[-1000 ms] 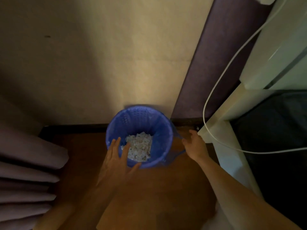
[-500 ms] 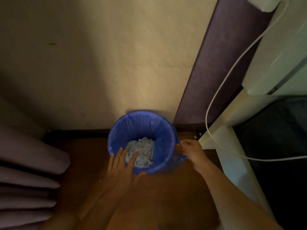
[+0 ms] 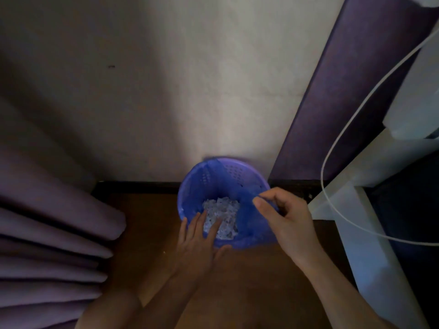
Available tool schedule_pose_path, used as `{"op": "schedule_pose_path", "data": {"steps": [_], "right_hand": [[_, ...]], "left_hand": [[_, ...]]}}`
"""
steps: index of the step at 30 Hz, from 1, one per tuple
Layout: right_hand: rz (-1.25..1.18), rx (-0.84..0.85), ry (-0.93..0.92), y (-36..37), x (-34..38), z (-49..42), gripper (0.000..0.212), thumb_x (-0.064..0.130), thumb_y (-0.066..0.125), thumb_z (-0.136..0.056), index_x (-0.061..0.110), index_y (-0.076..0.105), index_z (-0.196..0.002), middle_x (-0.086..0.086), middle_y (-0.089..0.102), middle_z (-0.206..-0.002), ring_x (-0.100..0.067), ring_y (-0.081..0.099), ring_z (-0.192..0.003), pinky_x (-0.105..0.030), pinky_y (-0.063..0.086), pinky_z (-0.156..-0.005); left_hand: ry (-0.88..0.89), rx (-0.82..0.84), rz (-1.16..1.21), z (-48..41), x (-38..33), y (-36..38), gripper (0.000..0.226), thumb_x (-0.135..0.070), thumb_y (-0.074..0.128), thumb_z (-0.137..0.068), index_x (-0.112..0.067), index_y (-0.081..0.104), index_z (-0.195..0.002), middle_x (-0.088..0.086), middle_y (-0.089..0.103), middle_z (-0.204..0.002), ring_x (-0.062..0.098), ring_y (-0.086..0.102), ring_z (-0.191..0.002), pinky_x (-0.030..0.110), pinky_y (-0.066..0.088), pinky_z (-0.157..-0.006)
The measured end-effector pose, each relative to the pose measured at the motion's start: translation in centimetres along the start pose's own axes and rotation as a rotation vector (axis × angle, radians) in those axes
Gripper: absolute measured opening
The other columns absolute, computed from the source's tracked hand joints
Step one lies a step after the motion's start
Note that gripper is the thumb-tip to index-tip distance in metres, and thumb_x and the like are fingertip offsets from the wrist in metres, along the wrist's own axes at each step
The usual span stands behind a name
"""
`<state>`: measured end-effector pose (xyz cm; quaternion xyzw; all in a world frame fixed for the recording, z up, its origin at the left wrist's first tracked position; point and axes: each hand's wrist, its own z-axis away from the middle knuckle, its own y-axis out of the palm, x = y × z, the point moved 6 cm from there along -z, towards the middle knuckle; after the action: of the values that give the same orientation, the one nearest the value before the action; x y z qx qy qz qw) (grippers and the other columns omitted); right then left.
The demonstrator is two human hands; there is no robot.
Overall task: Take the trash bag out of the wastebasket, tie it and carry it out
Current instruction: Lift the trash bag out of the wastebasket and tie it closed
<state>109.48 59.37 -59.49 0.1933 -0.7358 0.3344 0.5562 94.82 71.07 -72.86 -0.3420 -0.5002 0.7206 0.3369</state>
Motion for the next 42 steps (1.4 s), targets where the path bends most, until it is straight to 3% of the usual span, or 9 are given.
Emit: {"op": "schedule_pose_path", "data": {"steps": [4, 8, 14, 17, 21, 28, 33, 37, 42], "right_hand": [[-0.056, 0.111, -0.114, 1.0, 2.5, 1.0, 0.017, 0.023, 0.07, -0.09, 0.013, 0.068, -0.077, -0.003, 0.062, -0.066, -0.012, 0.059, -0.059, -0.015, 0.045, -0.058], [-0.096, 0.157, -0.161, 1.0, 3.0, 1.2, 0.022, 0.029, 0.067, -0.086, 0.011, 0.068, -0.074, -0.007, 0.062, -0.063, -0.024, 0.059, -0.057, -0.036, 0.047, -0.053], [0.033, 0.26, -0.202, 0.8, 2.4, 0.6, 0.022, 0.028, 0.066, -0.083, 0.014, 0.063, -0.067, 0.0, 0.058, -0.061, -0.018, 0.054, -0.055, -0.032, 0.043, -0.054], [0.085, 0.294, -0.173, 1.0, 1.8, 0.4, 0.018, 0.026, 0.066, -0.082, 0.018, 0.062, -0.067, -0.004, 0.055, -0.059, -0.024, 0.053, -0.054, -0.044, 0.041, -0.055], [0.098, 0.274, -0.172, 1.2, 1.5, -0.1, 0.016, 0.028, 0.064, -0.084, 0.022, 0.062, -0.07, 0.002, 0.054, -0.06, -0.02, 0.051, -0.053, -0.041, 0.039, -0.055], [0.109, 0.171, -0.138, 0.7, 1.0, -1.5, 0.025, 0.006, 0.07, -0.087, 0.022, 0.062, -0.069, 0.008, 0.057, -0.063, -0.011, 0.055, -0.059, -0.022, 0.041, -0.057], [0.191, 0.113, -0.118, -0.3, 0.4, -1.9, 0.03, 0.009, 0.071, -0.087, 0.026, 0.059, -0.066, 0.009, 0.055, -0.06, -0.01, 0.053, -0.058, -0.022, 0.04, -0.058], [0.23, 0.03, -0.066, -0.4, -0.1, -2.7, 0.031, 0.013, 0.07, -0.087, 0.024, 0.056, -0.062, 0.006, 0.053, -0.057, -0.008, 0.053, -0.057, -0.015, 0.037, -0.056], [0.251, 0.024, 0.002, 0.4, -0.8, -3.4, 0.036, 0.013, 0.071, -0.088, 0.02, 0.052, -0.059, 0.009, 0.047, -0.053, -0.009, 0.05, -0.055, -0.018, 0.036, -0.055]], "left_hand": [[0.012, -0.128, 0.037, 0.0, -0.4, -0.7, 0.066, -0.064, 0.037, -0.085, -0.022, 0.068, -0.124, 0.019, 0.063, -0.131, 0.036, 0.061, -0.12, 0.063, 0.044, -0.096], [-0.005, -0.186, 0.065, 0.3, -0.4, -1.6, 0.071, -0.069, 0.033, -0.087, -0.02, 0.067, -0.125, 0.019, 0.063, -0.131, 0.036, 0.061, -0.12, 0.062, 0.045, -0.095], [-0.069, -0.415, 0.332, -0.2, 1.7, -4.3, 0.064, -0.047, 0.064, -0.083, -0.015, 0.052, -0.138, 0.012, 0.049, -0.143, 0.032, 0.05, -0.128, 0.044, 0.046, -0.1], [-0.041, -0.432, 0.184, -3.1, 2.4, -6.7, 0.077, -0.039, 0.063, -0.083, -0.024, 0.03, -0.15, 0.008, 0.034, -0.155, 0.03, 0.036, -0.138, 0.044, 0.04, -0.105], [0.105, -0.279, -0.052, -9.1, 2.4, -8.4, 0.082, -0.033, 0.058, -0.088, -0.036, 0.011, -0.154, 0.0, 0.008, -0.166, 0.027, 0.008, -0.15, 0.046, 0.021, -0.115], [0.237, -0.203, -0.306, -15.2, 3.5, -8.7, 0.066, -0.022, 0.053, -0.089, -0.026, 0.029, -0.151, 0.01, 0.042, -0.146, 0.03, 0.028, -0.142, 0.05, 0.012, -0.119], [0.245, -0.245, -0.31, -15.7, 4.8, -10.0, 0.031, -0.018, 0.053, -0.086, -0.011, 0.059, -0.115, 0.016, 0.06, -0.113, 0.037, 0.054, -0.105, 0.044, 0.038, -0.093], [0.284, -0.311, -0.245, -14.8, 6.9, -10.9, 0.029, -0.022, 0.054, -0.09, -0.005, 0.062, -0.113, 0.019, 0.059, -0.121, 0.039, 0.055, -0.104, 0.046, 0.047, -0.084], [0.315, -0.372, -0.164, -13.4, 7.4, -11.6, 0.023, -0.024, 0.046, -0.1, -0.005, 0.056, -0.103, 0.022, 0.065, -0.098, 0.041, 0.058, -0.088, 0.045, 0.041, -0.078]]}}
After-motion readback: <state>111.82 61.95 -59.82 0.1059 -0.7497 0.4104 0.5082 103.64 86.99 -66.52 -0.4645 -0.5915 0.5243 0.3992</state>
